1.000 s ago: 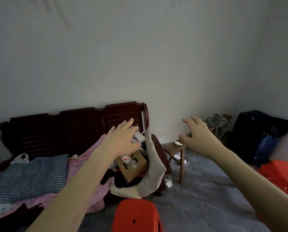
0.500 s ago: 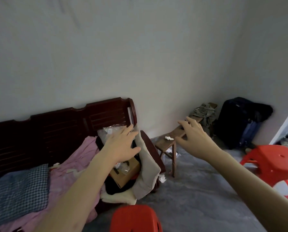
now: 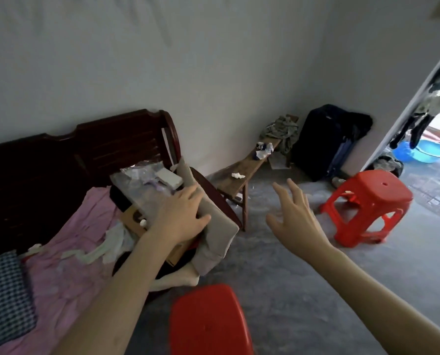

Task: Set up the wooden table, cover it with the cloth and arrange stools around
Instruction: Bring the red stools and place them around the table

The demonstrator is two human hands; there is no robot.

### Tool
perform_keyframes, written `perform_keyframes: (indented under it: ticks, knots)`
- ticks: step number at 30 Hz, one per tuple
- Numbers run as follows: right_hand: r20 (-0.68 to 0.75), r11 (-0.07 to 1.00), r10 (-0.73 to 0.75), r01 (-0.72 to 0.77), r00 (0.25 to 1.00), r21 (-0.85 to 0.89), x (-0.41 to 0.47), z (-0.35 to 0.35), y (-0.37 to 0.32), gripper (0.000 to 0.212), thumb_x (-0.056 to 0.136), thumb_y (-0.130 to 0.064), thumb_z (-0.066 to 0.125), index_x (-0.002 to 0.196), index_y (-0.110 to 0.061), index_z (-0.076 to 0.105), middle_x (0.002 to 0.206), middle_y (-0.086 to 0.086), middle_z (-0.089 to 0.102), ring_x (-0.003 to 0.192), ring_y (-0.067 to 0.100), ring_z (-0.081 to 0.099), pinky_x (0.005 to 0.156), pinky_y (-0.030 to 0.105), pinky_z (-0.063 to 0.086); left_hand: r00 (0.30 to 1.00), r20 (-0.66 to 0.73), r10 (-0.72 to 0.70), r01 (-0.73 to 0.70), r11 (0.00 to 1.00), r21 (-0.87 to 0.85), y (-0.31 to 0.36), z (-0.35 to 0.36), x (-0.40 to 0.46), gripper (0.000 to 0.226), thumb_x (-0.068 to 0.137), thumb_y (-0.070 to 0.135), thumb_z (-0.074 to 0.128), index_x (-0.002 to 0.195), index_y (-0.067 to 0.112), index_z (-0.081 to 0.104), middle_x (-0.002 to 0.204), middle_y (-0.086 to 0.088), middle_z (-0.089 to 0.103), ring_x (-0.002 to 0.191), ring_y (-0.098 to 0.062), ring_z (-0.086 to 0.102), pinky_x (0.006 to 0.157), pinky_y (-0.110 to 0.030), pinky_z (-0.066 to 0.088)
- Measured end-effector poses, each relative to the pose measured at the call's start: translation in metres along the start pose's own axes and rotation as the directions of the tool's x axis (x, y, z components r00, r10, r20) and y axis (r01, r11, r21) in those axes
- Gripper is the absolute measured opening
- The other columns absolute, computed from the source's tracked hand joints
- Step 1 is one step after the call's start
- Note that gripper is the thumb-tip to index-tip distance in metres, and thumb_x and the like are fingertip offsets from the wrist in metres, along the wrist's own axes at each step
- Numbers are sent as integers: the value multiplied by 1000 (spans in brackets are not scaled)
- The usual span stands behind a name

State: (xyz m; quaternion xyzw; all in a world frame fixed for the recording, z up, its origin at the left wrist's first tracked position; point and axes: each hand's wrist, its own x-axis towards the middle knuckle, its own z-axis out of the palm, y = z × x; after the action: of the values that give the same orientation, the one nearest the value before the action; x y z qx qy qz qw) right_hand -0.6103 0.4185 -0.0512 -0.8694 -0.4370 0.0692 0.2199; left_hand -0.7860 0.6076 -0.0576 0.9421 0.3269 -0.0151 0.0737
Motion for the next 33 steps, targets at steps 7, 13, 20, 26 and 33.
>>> perform_keyframes:
  ticks: [7,13,20,26,33]
  knots:
    - [151,998,50,-46,987,-32,-20,104,20,73,92,-35,57,153,-28,17,162,6,1,147,29,12,114,48,30,997,58,-44,51,990,-134,-37,110,-13,65,90,51,54,145,20,39,162,-3,15,144,-25,25,112,-41,29]
    - [366,996,88,-74,927,-52,-47,212,59,81,91,-36,63,154,-29,13,163,2,-8,149,26,7,116,47,27,980,149,-129,159,965,-211,-51,216,-39,60,90,47,59,143,26,41,162,3,12,143,-21,27,108,-43,31]
    - [540,993,119,-103,833,-59,-79,336,103,81,91,-32,61,154,-29,11,163,6,-8,149,31,8,115,48,25,930,261,-258,330,900,-285,-68,364,-80,58,86,46,66,136,25,48,161,-2,13,145,-25,23,108,-43,38]
    - [582,988,150,-108,799,-106,-94,426,136,84,89,-39,63,154,-24,13,162,9,-3,146,33,14,112,50,33,880,353,-317,410,882,-231,-68,466,-103,71,86,52,62,146,25,35,163,1,-3,148,-28,9,117,-44,26]
    - [631,973,224,-211,742,-97,-110,495,168,88,84,-41,69,151,-36,12,160,13,-4,144,40,16,110,53,33,801,388,-456,578,756,-306,-71,540,-123,90,73,55,75,145,45,21,158,9,-22,145,-43,13,106,-65,34]
